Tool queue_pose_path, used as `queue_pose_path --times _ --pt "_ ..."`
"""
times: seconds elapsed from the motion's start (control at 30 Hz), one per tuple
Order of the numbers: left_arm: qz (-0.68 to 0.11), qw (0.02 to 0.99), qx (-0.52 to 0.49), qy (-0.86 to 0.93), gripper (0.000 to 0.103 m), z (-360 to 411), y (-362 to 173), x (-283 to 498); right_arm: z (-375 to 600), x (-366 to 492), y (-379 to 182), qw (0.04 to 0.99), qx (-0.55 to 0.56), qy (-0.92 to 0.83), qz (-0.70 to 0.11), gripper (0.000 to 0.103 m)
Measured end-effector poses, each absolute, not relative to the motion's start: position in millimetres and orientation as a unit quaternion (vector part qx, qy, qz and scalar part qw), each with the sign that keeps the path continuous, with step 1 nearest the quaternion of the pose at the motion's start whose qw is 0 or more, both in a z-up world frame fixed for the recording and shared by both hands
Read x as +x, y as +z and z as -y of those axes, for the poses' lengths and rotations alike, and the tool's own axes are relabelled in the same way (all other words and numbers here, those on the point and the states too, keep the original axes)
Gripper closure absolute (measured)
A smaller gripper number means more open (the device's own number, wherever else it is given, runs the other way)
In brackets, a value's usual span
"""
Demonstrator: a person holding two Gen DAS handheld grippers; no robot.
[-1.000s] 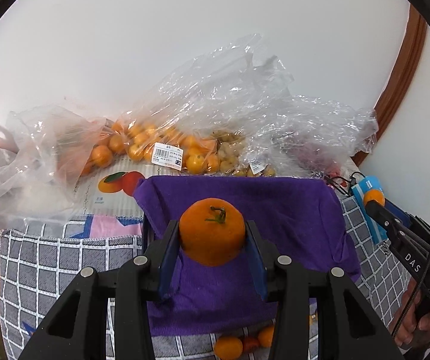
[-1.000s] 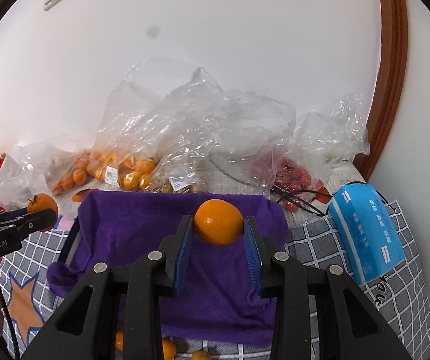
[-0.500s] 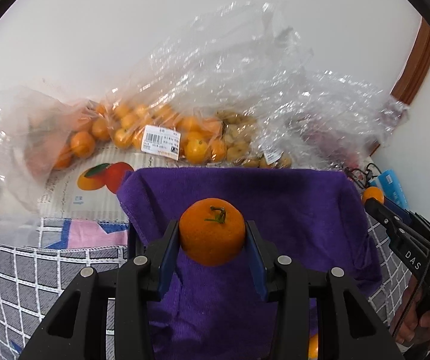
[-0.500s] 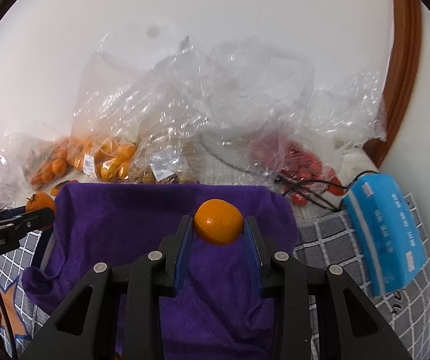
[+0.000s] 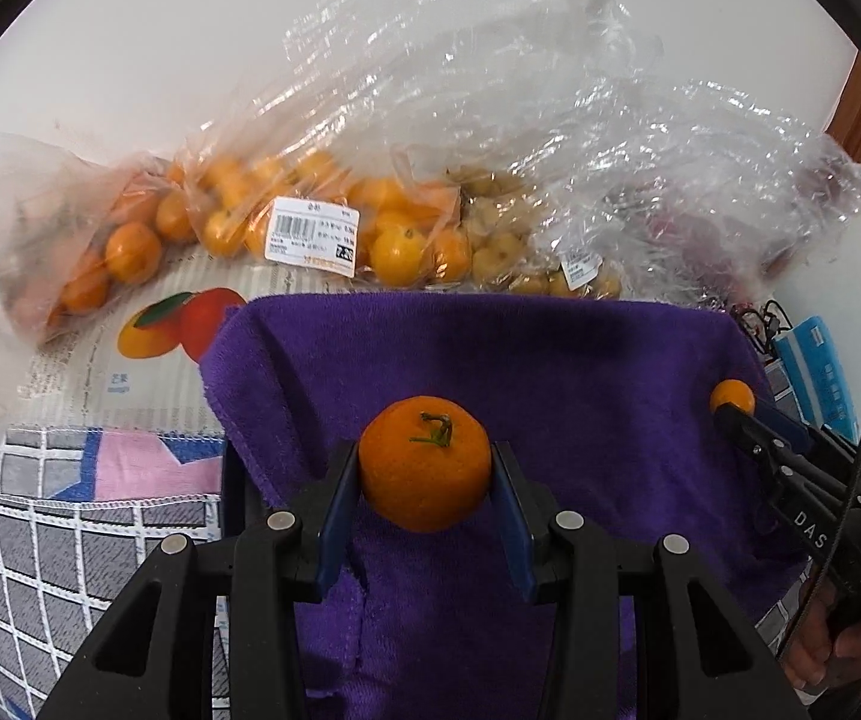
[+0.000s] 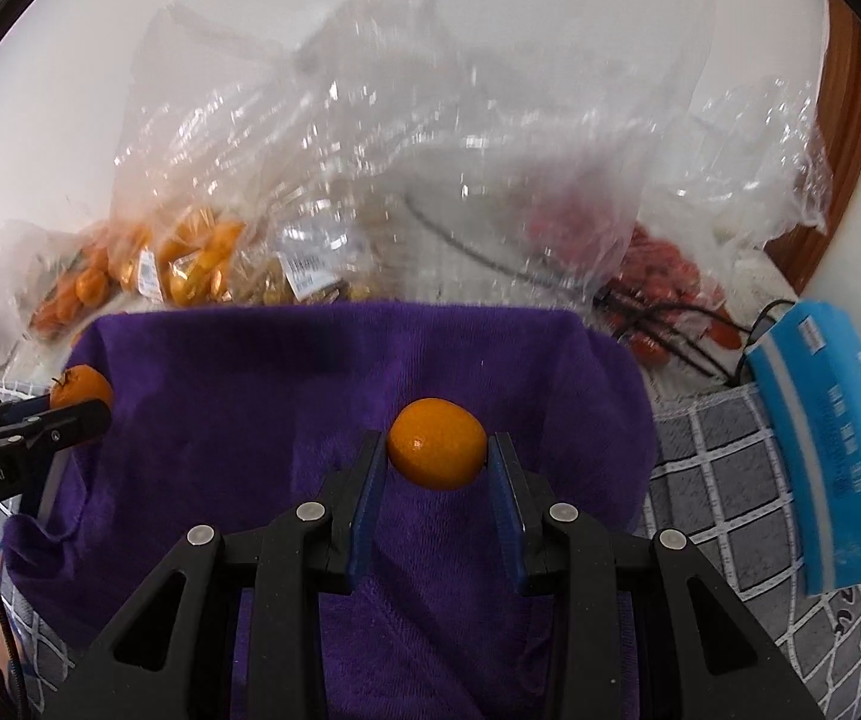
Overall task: Organize fruits
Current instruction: 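Carry the large orange with the left tool while the right tool carries the small orange over the towel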
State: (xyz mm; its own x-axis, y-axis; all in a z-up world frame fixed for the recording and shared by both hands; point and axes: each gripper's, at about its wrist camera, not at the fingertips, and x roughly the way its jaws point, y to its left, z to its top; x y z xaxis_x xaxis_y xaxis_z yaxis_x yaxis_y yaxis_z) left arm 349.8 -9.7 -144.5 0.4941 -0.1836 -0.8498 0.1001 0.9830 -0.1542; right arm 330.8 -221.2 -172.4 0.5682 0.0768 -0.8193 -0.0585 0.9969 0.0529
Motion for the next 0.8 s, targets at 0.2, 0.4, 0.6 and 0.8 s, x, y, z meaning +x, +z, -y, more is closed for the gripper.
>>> queue_pose_path --times 0.2,0.4,0.6,0.8 --pt "-0.502 0.860 -0.040 -0.085 0.062 13 -152 353 224 332 -180 0.881 0.012 0.033 -0.472 0.069" --pt "-0.509 0.855 -0.036 -0.086 0.062 16 -161 356 225 334 -188 0.876 0.010 0.032 -0.480 0.069" --pt "-0.513 0.853 -0.032 -0.085 0.062 20 -167 356 224 333 -189 0.876 0.006 0.032 -0.481 0.069" --pt "-0.517 0.851 -0.033 -0.084 0.062 19 -169 358 224 334 -188 0.875 0.005 0.036 -0.482 0.067"
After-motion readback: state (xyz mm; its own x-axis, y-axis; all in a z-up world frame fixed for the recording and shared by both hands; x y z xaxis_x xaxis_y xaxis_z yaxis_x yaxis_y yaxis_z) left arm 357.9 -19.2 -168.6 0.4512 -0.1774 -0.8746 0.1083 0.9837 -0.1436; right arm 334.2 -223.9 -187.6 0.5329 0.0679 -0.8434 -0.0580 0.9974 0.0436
